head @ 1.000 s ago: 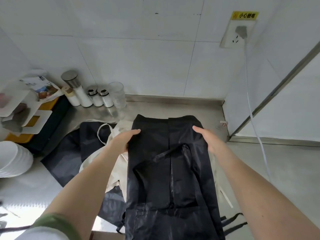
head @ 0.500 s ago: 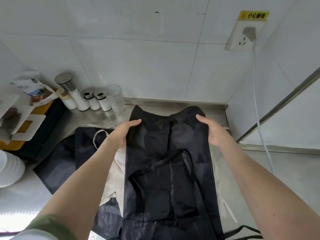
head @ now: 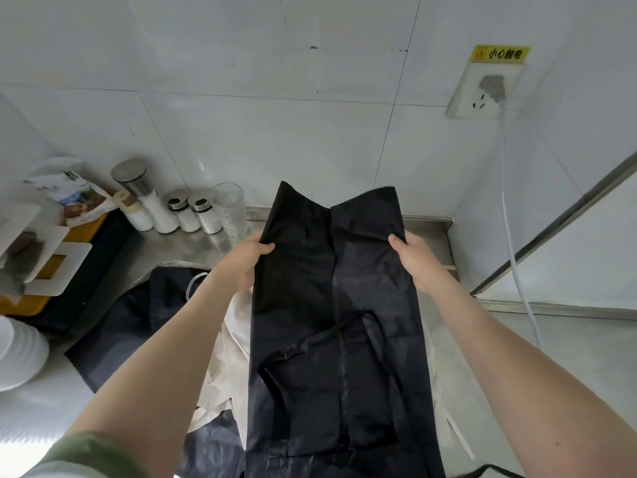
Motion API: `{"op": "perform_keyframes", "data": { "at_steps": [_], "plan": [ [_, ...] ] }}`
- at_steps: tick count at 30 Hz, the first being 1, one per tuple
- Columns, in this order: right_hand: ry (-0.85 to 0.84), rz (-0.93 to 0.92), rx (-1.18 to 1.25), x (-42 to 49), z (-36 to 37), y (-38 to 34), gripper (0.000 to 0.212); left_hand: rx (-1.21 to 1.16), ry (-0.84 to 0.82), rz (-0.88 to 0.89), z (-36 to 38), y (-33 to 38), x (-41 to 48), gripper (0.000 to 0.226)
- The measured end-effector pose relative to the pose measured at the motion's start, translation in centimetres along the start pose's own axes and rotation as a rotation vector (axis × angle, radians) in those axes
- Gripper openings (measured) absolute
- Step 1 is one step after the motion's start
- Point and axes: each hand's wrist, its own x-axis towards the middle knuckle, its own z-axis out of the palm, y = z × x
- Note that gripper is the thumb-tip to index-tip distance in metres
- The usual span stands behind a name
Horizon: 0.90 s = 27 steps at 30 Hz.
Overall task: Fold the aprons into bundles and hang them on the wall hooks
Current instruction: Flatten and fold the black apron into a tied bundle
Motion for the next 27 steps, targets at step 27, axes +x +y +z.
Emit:
{"op": "perform_keyframes", "data": {
  "at_steps": [27],
  "plan": [
    [-0.284, 0.220, -0.820, -7.3, 0.9, 6.3, 0.071, -0.028, 0.249, -0.199, 4.2, -1.1, -3.5, 0.067]
  ]
}}
